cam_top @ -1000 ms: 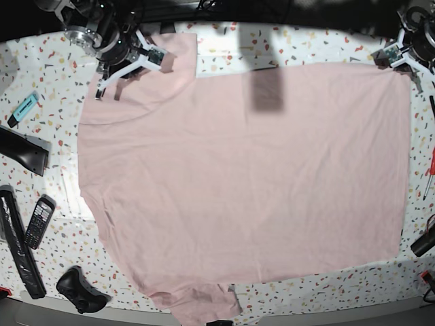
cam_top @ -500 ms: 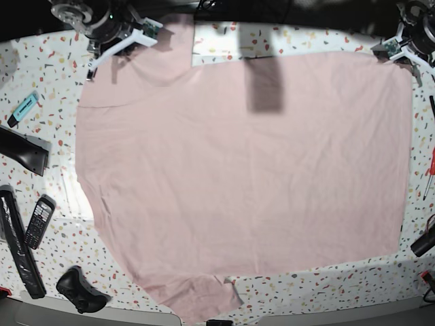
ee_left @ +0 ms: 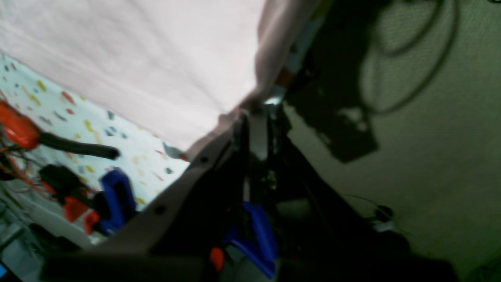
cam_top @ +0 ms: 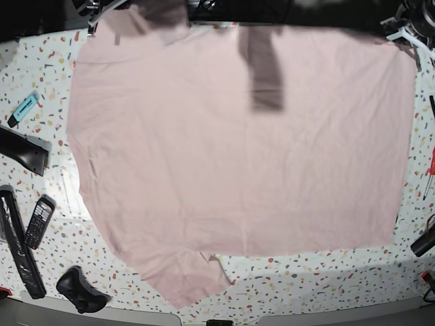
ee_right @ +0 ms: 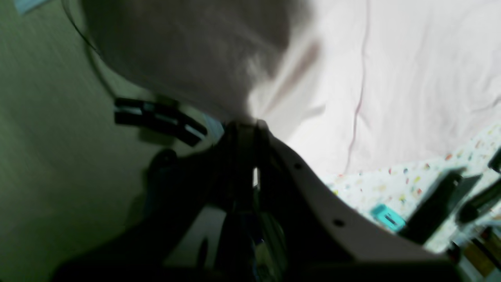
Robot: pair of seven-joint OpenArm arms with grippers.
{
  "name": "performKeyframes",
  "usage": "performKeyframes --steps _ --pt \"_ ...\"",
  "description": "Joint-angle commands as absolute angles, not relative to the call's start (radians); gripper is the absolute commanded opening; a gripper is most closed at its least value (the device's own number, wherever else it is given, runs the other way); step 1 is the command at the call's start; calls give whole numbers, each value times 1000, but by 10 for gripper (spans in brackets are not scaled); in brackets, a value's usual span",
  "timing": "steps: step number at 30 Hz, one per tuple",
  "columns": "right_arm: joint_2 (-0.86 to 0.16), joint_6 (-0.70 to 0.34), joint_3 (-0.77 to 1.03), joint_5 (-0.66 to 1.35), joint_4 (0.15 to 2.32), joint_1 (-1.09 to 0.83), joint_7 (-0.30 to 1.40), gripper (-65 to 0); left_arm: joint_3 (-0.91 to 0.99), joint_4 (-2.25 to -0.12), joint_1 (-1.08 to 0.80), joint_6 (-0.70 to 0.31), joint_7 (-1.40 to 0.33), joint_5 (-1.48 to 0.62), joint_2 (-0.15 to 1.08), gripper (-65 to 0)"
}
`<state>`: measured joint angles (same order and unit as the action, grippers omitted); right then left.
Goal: Fold the T-shirt properly
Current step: 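Pull the gripped shirt edge toward the arms with both grippers, then release and regrasp the shirt edge further inward with the right gripper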
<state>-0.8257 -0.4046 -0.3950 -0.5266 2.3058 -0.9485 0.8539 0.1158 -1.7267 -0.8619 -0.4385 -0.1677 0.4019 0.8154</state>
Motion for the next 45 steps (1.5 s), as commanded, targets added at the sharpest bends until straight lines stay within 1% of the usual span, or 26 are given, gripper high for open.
performKeyframes --steps 1,4,9,12,14,18,21,24,28,32,37,41,45 --pt "-837 -402 -393 -544 2325 -971 858 -650 125 -1743 -885 -434 -180 418 833 -650" --pt "-836 -387 -393 -582 2325 -983 858 -650 125 -1750 -904 -426 -186 471 832 -650" --pt "-837 -258 -391 -675 2335 -958 849 -650 127 -1750 -897 -279 -194 471 832 -650" --pt "-836 -151 -376 -677 2339 -905 819 -650 152 -1751 -883 -263 -186 469 832 -650" --pt "-830 -126 -361 -658 2339 -855 781 -650 184 -1751 -873 -254 -185 439 832 -650" --pt "-783 -151 -315 -549 2339 -750 704 -650 260 -1751 -842 -239 -170 310 831 -650" --pt "-746 -212 -281 -479 2338 -664 654 -650 295 -1751 -825 -239 -137 268 831 -650" --pt "-723 -263 -266 -414 2338 -585 648 -650 295 -1751 -791 -239 -130 251 828 -650" --pt "-723 -263 -266 -362 2310 -517 630 -650 295 -1751 -746 -239 -134 226 829 -650" --pt "-723 -262 -266 -358 2223 -466 607 -650 295 -1748 -707 -239 -133 218 829 -650" --pt "-698 -253 -266 -338 2125 -392 579 -650 294 -1747 -658 -244 -130 135 828 -650" --pt "-683 -253 -266 -276 2091 -322 577 -650 293 -1736 -627 -289 -118 121 828 -650" --pt "-670 -253 -267 -254 2054 -280 574 -650 293 -1680 -605 -292 -74 121 826 -650"
